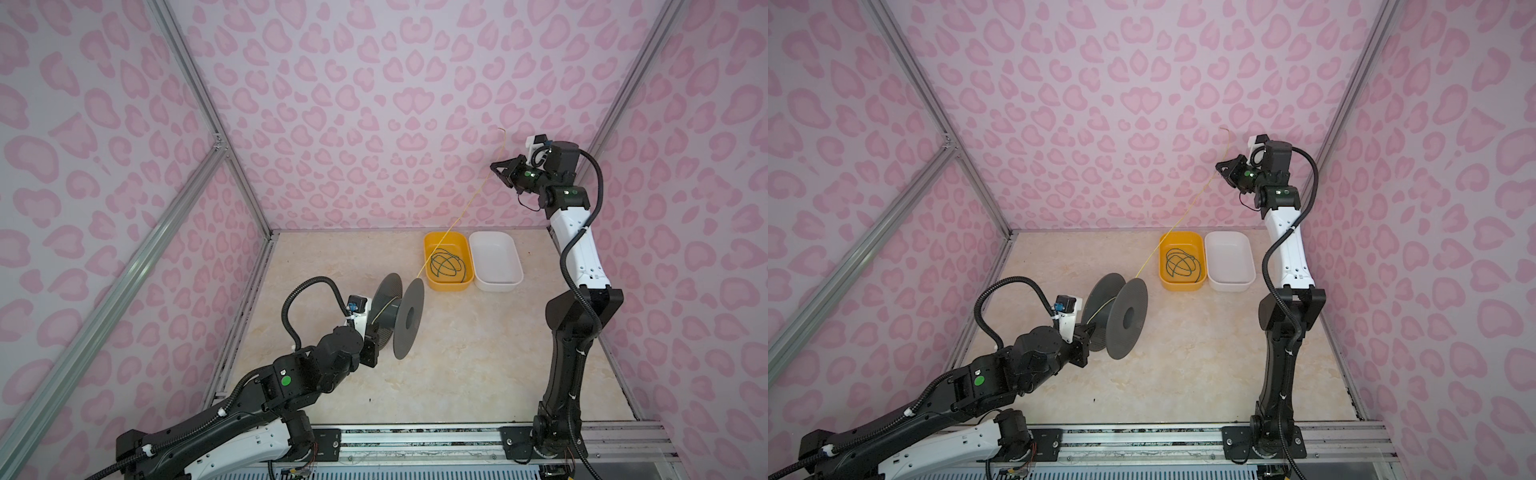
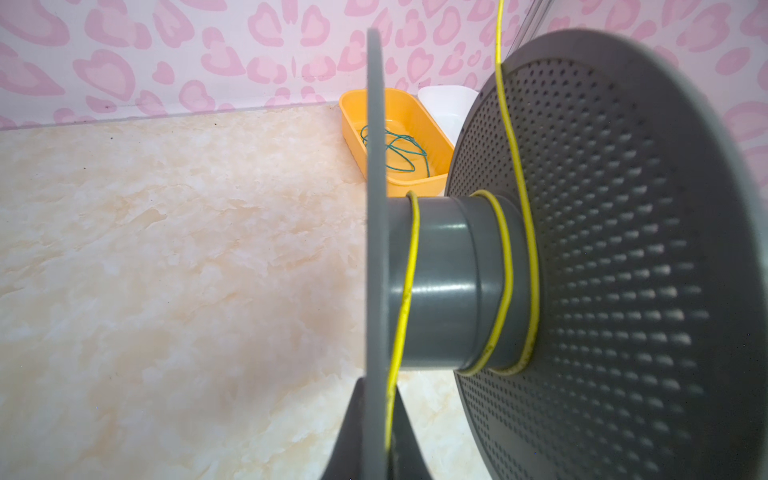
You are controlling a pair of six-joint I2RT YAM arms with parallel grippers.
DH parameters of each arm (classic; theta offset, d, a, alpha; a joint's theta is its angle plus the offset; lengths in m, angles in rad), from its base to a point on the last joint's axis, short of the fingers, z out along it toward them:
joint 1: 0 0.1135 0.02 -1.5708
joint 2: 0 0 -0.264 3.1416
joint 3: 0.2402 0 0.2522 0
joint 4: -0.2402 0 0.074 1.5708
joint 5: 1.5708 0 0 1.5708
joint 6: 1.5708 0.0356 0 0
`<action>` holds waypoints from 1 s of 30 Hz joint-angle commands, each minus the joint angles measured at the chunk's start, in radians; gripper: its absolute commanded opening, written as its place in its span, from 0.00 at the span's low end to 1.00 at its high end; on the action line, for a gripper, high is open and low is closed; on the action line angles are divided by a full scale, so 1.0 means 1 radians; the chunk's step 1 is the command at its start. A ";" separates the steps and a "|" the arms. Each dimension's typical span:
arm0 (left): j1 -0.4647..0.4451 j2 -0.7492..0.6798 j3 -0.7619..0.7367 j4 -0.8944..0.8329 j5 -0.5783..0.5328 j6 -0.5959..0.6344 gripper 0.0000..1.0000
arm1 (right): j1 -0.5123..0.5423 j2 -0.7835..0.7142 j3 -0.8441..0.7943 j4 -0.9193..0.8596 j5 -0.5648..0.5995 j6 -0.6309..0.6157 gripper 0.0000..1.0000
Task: Wrap the cables
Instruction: 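Lower the spool with the left gripper while the right gripper pulls the cable away, then raise the spool with the left gripper while the right gripper lowers the cable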
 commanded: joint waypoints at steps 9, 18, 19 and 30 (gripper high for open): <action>-0.002 0.023 0.040 -0.189 0.053 0.004 0.04 | -0.044 0.010 -0.012 0.207 0.184 0.005 0.00; -0.005 0.077 0.254 -0.234 0.072 0.028 0.04 | -0.016 -0.094 -0.305 0.325 0.238 -0.030 0.00; -0.005 0.079 0.275 -0.231 0.072 0.040 0.04 | -0.014 -0.099 -0.330 0.337 0.239 -0.030 0.00; 0.023 0.249 0.608 -0.088 -0.027 0.233 0.04 | 0.045 -0.304 -0.884 0.560 0.298 -0.065 0.00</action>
